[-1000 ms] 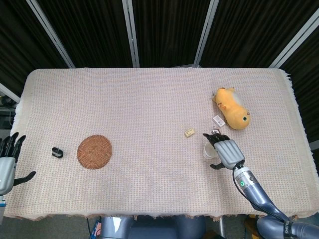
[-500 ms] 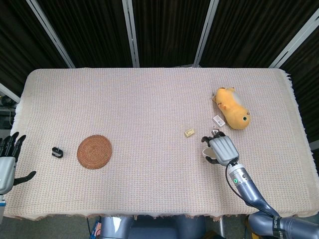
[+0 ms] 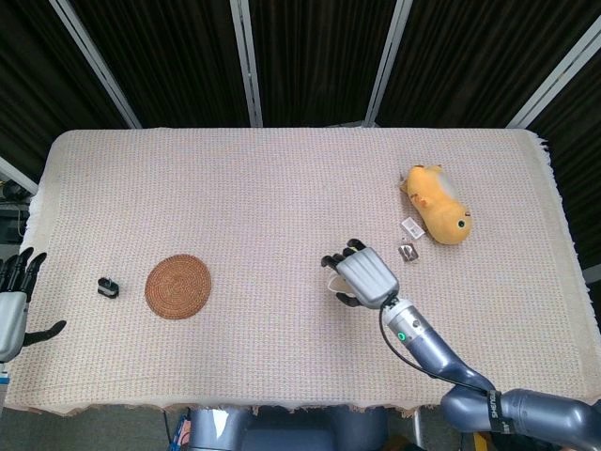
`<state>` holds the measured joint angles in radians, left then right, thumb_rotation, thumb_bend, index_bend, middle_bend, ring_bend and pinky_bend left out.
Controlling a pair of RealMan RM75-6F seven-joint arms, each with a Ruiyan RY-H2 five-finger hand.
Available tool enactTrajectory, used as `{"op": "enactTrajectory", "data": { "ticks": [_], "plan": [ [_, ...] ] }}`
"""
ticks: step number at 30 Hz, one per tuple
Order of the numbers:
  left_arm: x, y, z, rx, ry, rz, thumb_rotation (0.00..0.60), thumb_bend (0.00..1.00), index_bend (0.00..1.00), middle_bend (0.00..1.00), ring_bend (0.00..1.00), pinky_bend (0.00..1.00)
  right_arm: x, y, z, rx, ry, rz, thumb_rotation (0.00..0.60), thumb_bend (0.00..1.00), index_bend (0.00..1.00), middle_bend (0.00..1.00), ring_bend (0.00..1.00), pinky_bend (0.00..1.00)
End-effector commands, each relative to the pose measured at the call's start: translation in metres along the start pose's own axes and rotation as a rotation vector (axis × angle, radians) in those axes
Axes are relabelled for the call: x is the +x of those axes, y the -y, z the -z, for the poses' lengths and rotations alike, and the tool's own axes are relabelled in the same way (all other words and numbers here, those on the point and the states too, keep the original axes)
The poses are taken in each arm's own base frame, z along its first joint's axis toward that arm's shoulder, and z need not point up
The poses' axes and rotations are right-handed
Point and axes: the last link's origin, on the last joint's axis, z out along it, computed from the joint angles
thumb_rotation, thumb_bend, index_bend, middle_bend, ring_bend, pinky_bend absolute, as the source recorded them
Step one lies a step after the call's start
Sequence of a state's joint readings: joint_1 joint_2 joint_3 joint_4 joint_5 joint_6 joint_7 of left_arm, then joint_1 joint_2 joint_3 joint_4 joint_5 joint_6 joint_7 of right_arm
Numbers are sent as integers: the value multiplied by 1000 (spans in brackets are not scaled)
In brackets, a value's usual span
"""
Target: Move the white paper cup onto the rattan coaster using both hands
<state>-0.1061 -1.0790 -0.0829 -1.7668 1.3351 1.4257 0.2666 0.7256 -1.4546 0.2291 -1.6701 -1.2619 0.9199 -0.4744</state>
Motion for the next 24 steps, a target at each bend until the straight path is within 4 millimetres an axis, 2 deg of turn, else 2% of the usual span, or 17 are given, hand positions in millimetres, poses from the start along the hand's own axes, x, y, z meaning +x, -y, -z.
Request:
{"op": "enactTrajectory", "data": {
  "ticks": [1, 5, 11, 12, 14, 16, 18, 21, 24],
  "plan": [
    [0, 3, -5, 14, 5, 6, 600, 0, 0, 0, 0, 0, 1, 30, -28, 44, 26, 21, 600, 197, 327, 468, 398, 245],
    [2, 5, -8, 26, 5, 12, 600, 0, 0, 0, 0, 0, -5, 48, -46, 45, 47, 39, 600, 198, 327, 468, 398, 246],
    [2, 8, -10, 35, 13, 18, 600, 0, 0, 0, 0, 0, -18, 64, -62, 17, 84, 62, 600, 202, 311, 449, 385, 246],
    [2, 9, -10, 36, 14, 19, 600, 0, 0, 0, 0, 0, -19, 65, -63, 12, 87, 62, 600, 186, 276, 418, 365, 246],
    [2, 9, -10, 38, 14, 23, 600, 0, 0, 0, 0, 0, -21, 68, -64, 7, 96, 67, 600, 67, 88, 205, 218, 195],
    [3, 10, -11, 38, 14, 25, 600, 0, 0, 0, 0, 0, -21, 68, -63, 6, 104, 80, 600, 0, 0, 41, 72, 127],
    [3, 11, -10, 38, 15, 25, 600, 0, 0, 0, 0, 0, -16, 70, -59, 11, 88, 87, 600, 0, 0, 0, 7, 105],
    [3, 11, -10, 37, 19, 26, 600, 0, 0, 0, 0, 0, -5, 72, -51, 29, 43, 86, 600, 0, 0, 0, 0, 105],
    [3, 11, -10, 35, 19, 26, 600, 0, 0, 0, 0, 0, 6, 65, -33, 38, -4, 102, 600, 0, 0, 0, 0, 105]
  ]
}}
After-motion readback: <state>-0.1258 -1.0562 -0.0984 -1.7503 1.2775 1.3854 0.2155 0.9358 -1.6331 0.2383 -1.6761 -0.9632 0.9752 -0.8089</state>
